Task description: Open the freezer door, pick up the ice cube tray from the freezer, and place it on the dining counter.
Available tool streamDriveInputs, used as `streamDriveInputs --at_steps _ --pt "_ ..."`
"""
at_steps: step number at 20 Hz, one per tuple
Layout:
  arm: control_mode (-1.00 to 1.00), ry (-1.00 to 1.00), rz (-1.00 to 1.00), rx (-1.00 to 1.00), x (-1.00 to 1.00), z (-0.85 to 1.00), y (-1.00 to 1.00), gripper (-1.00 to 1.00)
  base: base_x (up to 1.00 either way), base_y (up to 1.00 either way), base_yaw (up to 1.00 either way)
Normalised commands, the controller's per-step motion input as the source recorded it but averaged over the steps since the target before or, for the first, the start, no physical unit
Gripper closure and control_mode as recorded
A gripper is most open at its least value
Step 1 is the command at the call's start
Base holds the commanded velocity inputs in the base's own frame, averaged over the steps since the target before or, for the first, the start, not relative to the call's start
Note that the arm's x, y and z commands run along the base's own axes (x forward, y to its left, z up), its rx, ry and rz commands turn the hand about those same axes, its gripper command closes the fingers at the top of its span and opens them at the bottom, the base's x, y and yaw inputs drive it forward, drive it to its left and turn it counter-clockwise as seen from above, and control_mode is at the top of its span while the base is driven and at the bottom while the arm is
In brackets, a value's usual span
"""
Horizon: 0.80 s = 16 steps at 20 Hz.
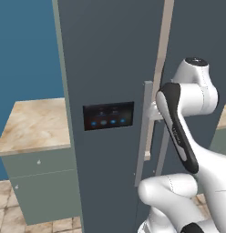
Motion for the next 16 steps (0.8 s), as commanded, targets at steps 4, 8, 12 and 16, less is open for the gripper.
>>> streamDriveInputs --at_steps 4,8,12,16 --pt "-1.0 0.0 0.0 0.0 -0.45 0.0 0.0 -1.0 0.0 0.0 0.0" --pt "-1.0 0.0 0.0 0.0 -0.29 0.0 0.0 -1.0 0.0 0.0 0.0" --pt "-1.0 0.0 0.0 0.0 -0.15 0.01 0.0 -1.0 0.0 0.0 0.0" --pt "-1.0 0.0 0.0 0.0 -0.22 0.01 0.0 -1.0 0.0 0.0 0.0"
